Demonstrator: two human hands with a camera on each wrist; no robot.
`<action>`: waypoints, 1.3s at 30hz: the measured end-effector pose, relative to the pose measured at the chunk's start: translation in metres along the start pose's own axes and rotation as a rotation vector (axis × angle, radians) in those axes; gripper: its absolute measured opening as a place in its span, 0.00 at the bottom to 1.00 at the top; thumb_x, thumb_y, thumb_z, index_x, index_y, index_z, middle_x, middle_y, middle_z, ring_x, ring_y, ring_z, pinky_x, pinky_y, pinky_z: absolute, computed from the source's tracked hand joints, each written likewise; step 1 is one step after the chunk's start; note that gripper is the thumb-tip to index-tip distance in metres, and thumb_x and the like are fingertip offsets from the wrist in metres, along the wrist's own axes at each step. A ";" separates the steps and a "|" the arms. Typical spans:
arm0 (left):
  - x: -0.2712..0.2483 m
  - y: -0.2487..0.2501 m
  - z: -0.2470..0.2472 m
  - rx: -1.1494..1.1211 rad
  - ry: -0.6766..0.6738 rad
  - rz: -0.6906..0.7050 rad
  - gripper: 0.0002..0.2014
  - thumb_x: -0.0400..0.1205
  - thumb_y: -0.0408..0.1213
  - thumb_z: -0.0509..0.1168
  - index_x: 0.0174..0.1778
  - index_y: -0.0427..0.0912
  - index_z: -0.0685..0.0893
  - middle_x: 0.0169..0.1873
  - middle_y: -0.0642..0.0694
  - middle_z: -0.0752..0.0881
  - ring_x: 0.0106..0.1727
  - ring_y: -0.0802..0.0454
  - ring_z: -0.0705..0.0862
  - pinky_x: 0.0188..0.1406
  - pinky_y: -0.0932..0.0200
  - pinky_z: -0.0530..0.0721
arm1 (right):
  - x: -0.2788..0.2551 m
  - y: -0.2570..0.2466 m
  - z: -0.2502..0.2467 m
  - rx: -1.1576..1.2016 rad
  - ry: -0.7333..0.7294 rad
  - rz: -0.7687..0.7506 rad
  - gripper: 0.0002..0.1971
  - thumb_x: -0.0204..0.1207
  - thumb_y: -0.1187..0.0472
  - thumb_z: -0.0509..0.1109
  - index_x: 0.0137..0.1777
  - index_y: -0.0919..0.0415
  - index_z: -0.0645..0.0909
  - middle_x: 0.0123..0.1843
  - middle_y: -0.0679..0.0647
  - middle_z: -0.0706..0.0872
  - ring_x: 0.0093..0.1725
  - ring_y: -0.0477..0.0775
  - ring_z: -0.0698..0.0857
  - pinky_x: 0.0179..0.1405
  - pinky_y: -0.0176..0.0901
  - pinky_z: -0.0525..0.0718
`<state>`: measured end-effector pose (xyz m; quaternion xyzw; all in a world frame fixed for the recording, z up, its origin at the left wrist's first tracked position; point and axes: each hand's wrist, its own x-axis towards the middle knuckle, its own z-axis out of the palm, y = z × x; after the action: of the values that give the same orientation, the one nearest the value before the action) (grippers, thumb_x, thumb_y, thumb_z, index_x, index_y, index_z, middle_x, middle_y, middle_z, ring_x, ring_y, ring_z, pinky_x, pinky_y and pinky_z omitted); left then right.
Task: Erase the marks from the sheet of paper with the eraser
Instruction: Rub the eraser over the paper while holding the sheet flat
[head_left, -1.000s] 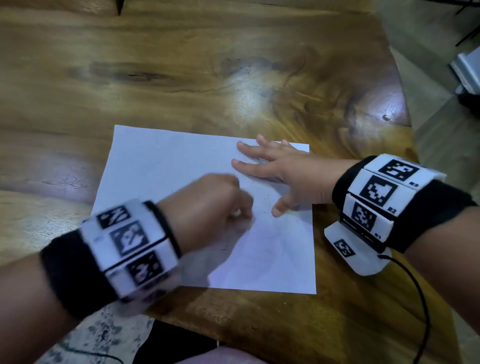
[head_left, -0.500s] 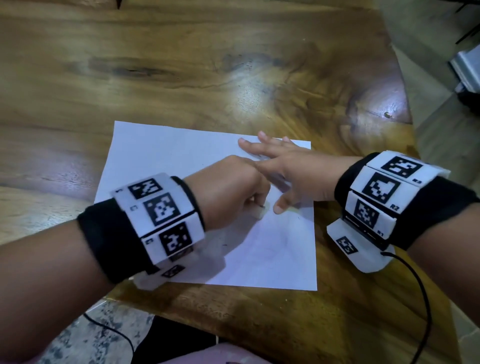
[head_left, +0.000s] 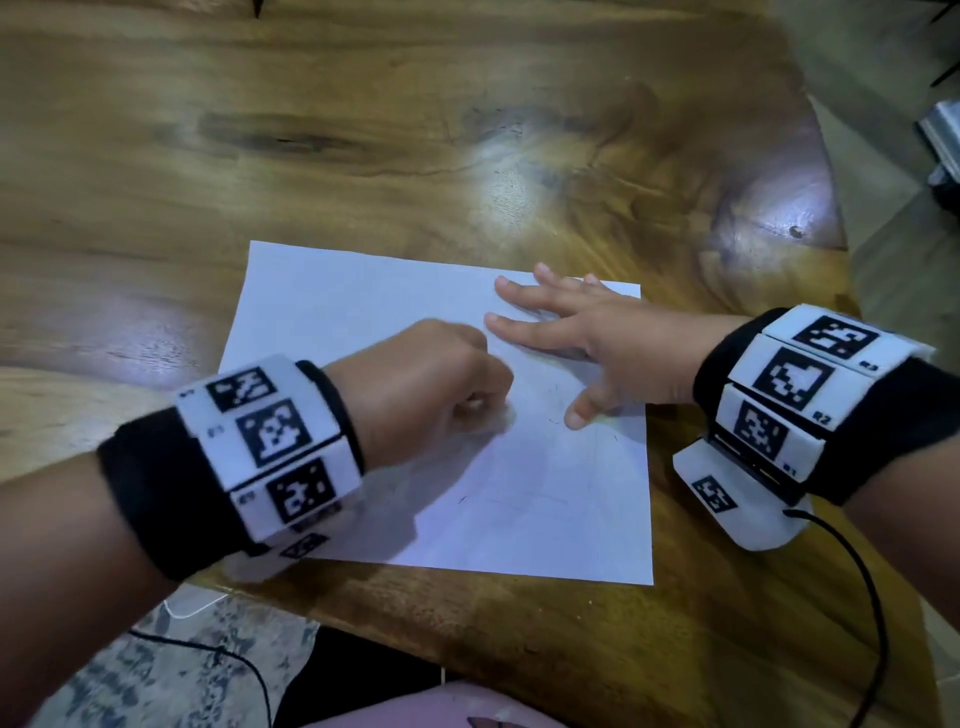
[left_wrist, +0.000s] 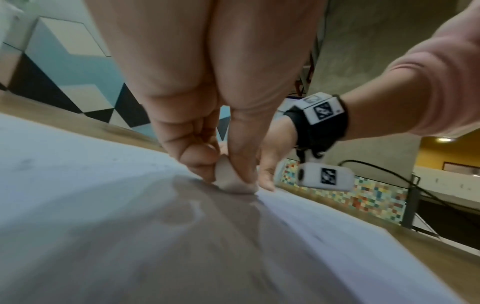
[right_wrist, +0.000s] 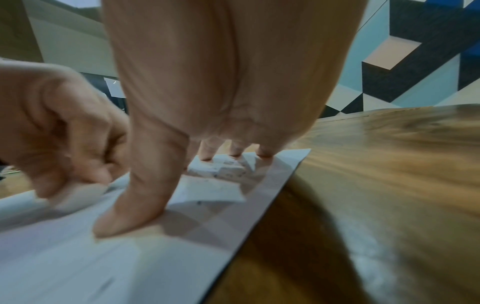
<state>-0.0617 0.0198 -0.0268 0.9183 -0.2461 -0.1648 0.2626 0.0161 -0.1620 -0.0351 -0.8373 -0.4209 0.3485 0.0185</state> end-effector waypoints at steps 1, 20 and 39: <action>-0.009 -0.002 0.009 -0.010 0.011 0.003 0.14 0.74 0.47 0.61 0.27 0.42 0.80 0.27 0.49 0.76 0.28 0.51 0.75 0.28 0.63 0.69 | 0.000 0.001 0.000 -0.004 0.000 0.000 0.53 0.69 0.55 0.77 0.80 0.40 0.39 0.82 0.38 0.33 0.80 0.46 0.30 0.76 0.43 0.31; -0.069 -0.018 -0.002 -0.140 -0.199 -0.038 0.05 0.72 0.42 0.65 0.33 0.48 0.85 0.31 0.60 0.78 0.31 0.66 0.78 0.33 0.76 0.72 | -0.001 -0.001 -0.002 -0.018 -0.027 0.010 0.53 0.69 0.54 0.76 0.73 0.37 0.32 0.73 0.30 0.28 0.79 0.44 0.28 0.75 0.43 0.30; -0.057 -0.016 0.030 -0.159 -0.206 -0.161 0.04 0.76 0.33 0.63 0.40 0.47 0.81 0.22 0.59 0.82 0.27 0.70 0.78 0.35 0.74 0.79 | -0.003 -0.005 -0.004 -0.016 -0.033 0.032 0.50 0.71 0.55 0.75 0.80 0.39 0.40 0.82 0.38 0.31 0.80 0.45 0.28 0.76 0.44 0.31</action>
<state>-0.1158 0.0498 -0.0501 0.8897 -0.1834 -0.2977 0.2936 0.0139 -0.1601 -0.0291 -0.8382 -0.4102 0.3592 -0.0009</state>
